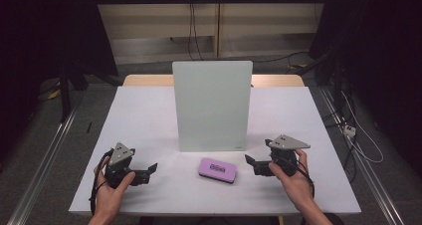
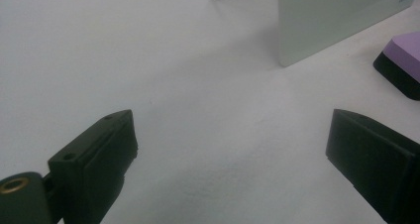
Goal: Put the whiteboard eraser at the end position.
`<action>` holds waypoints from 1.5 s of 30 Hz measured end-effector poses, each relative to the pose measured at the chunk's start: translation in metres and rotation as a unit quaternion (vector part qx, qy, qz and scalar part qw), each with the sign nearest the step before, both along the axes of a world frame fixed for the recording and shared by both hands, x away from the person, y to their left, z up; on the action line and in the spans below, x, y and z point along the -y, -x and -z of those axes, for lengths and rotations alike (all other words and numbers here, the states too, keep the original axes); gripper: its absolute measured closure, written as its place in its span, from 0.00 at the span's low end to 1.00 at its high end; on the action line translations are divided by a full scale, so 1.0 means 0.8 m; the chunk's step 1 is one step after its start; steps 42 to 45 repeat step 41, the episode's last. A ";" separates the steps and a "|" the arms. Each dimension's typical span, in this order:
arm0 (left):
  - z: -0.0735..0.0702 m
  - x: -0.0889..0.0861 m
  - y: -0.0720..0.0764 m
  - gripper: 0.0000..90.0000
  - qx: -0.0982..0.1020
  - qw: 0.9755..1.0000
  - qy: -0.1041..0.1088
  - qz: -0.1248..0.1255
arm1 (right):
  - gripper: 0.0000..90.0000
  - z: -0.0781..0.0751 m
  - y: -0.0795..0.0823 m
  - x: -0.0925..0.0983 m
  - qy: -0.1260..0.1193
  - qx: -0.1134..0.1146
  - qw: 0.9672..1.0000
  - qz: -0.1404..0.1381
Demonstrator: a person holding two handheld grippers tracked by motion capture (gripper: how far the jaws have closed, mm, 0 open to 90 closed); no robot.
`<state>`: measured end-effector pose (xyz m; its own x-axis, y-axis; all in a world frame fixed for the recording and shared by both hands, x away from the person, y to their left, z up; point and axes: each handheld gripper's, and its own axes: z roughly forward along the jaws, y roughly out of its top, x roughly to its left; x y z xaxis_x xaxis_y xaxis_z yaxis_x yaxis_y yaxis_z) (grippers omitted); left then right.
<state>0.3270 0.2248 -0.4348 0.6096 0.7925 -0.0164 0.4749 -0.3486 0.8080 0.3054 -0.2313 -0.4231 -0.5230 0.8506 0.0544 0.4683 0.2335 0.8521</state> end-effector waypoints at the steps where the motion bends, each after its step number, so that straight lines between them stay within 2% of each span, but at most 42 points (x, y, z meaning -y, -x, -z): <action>1: 0.000 0.000 0.000 0.06 0.000 1.000 0.000 0.000 | 0.10 0.000 0.001 0.002 0.005 0.002 1.000 0.003; 9: 0.000 0.000 0.001 0.06 0.004 1.000 0.006 -0.001 | 0.09 0.007 0.012 0.019 -0.002 0.005 1.000 0.029; 16: 0.000 0.001 0.001 0.06 0.003 1.000 0.004 -0.002 | 0.10 0.016 0.021 0.036 -0.019 0.011 0.999 0.048; 24: -0.001 0.000 0.004 0.06 0.005 1.000 0.006 -0.003 | 0.10 0.029 0.026 0.045 -0.022 0.010 0.998 0.051; 31: -0.002 0.001 0.007 0.06 0.008 1.000 0.014 -0.006 | 0.10 0.027 0.030 0.049 -0.026 0.016 0.998 0.061; 45: -0.003 0.001 0.007 0.06 0.007 1.000 0.016 -0.003 | 0.10 0.032 0.029 0.050 -0.028 0.013 0.998 0.060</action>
